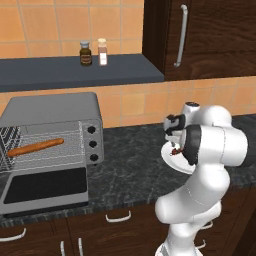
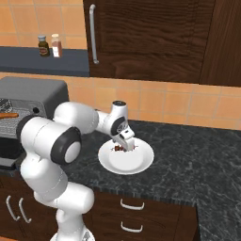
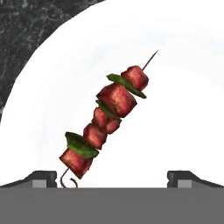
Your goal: Pick up the kebab skewer and baguette bread, and place them inside the toaster oven. Close the toaster oven door and start by setting the timer.
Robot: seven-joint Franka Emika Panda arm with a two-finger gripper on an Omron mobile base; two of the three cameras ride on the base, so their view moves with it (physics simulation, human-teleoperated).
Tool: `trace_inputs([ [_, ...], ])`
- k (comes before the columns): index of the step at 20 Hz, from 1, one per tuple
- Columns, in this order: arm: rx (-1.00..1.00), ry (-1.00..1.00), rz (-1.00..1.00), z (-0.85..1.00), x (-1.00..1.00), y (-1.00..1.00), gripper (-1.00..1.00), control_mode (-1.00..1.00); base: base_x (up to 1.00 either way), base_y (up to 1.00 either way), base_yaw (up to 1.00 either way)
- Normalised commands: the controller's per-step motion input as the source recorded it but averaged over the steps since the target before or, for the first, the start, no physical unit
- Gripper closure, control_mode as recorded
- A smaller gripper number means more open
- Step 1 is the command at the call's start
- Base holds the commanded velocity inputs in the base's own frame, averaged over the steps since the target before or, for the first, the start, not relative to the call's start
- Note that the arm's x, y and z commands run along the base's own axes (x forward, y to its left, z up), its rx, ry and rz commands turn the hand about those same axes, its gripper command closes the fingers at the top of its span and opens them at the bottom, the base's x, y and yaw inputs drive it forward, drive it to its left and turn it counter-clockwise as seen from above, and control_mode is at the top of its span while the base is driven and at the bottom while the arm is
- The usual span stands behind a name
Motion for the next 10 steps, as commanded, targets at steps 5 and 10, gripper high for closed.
trace_inputs([
  [5,0.00,0.08,-0.02,-0.28,0.31,-0.07,-1.00,-1.00,0.00,0.00,0.00],
  [10,0.00,0.06,0.00,-0.28,0.23,0.00,-1.00,-1.00,0.00,0.00,0.00],
])
